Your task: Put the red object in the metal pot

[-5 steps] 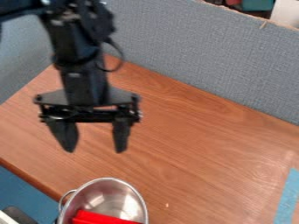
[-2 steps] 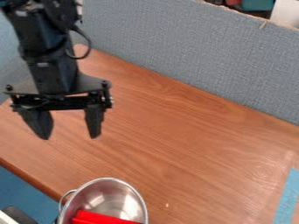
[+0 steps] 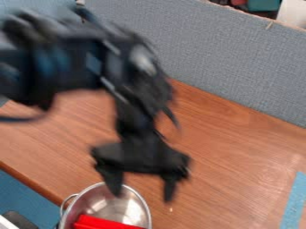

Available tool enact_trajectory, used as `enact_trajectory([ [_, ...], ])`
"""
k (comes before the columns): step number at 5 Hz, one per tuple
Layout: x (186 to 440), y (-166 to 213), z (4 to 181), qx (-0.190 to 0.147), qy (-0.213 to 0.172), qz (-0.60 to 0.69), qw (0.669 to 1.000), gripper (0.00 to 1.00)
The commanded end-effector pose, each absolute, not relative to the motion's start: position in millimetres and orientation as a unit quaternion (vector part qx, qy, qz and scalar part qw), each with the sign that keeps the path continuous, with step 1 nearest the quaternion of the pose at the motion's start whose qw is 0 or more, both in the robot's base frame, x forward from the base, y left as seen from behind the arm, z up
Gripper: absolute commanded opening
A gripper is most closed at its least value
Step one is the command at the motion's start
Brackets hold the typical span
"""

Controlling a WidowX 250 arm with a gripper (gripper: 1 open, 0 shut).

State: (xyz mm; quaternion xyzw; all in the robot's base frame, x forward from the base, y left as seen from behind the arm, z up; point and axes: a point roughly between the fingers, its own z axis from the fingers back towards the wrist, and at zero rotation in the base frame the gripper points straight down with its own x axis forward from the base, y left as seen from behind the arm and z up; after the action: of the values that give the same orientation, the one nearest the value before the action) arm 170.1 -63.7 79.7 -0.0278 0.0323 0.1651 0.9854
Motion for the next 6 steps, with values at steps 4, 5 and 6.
enact_trajectory([
  [4, 205, -102, 144.8, -0.035, 0.024, 0.233, 0.971, 1.0],
  [5, 193, -114, 144.8, -0.035, 0.035, 0.201, 0.978, 1.0],
  [6, 211, -131, 144.5, -0.033, 0.036, 0.177, 0.983, 1.0],
])
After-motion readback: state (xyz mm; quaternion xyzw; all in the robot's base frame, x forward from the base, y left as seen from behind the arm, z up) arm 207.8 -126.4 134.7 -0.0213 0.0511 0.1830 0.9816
